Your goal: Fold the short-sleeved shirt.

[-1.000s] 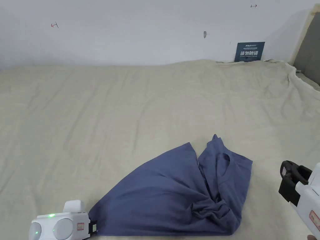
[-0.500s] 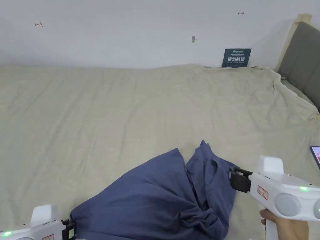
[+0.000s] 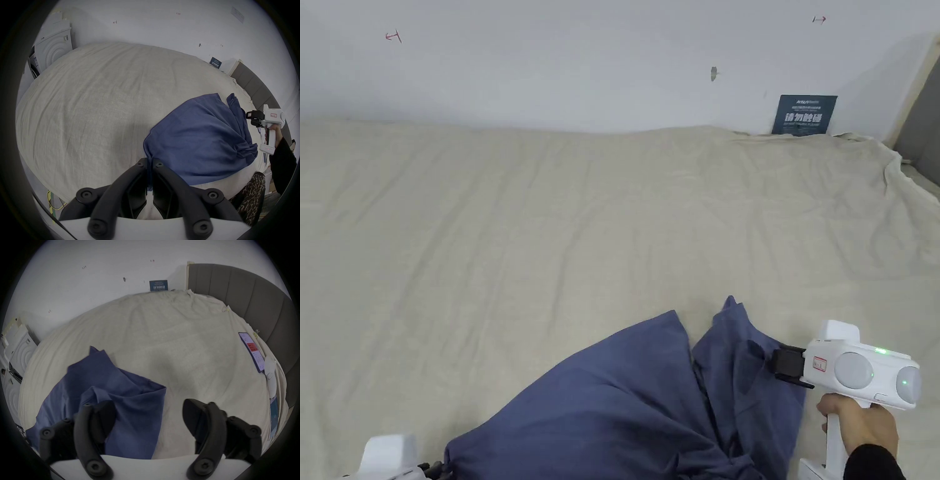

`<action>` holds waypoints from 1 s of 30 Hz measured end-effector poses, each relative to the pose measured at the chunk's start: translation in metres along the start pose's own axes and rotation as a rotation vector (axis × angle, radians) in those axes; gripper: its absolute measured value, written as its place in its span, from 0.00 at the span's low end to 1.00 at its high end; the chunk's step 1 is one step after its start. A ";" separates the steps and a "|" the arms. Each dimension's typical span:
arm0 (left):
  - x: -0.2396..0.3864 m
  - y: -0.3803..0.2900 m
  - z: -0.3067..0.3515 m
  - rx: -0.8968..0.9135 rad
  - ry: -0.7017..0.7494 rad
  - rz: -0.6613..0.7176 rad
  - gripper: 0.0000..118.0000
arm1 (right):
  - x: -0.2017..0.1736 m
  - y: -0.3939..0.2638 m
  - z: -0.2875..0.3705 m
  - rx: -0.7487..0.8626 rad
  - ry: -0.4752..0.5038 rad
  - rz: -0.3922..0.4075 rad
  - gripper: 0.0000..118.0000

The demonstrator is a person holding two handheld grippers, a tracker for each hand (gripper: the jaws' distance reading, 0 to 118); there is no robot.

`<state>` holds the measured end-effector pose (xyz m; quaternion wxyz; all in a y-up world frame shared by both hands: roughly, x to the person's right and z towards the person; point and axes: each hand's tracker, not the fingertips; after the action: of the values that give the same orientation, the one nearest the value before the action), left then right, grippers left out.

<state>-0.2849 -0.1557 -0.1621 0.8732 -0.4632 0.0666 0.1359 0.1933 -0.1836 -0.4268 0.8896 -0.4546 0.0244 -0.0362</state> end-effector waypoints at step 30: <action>-0.019 0.066 0.066 0.240 -0.145 0.152 0.02 | 0.019 0.022 0.185 0.324 0.225 0.041 0.02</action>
<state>-0.3237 -0.0691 -0.1726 0.9120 -0.3383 0.0539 0.2256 0.2274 -0.0230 -0.3367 0.9433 -0.2981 0.1269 -0.0720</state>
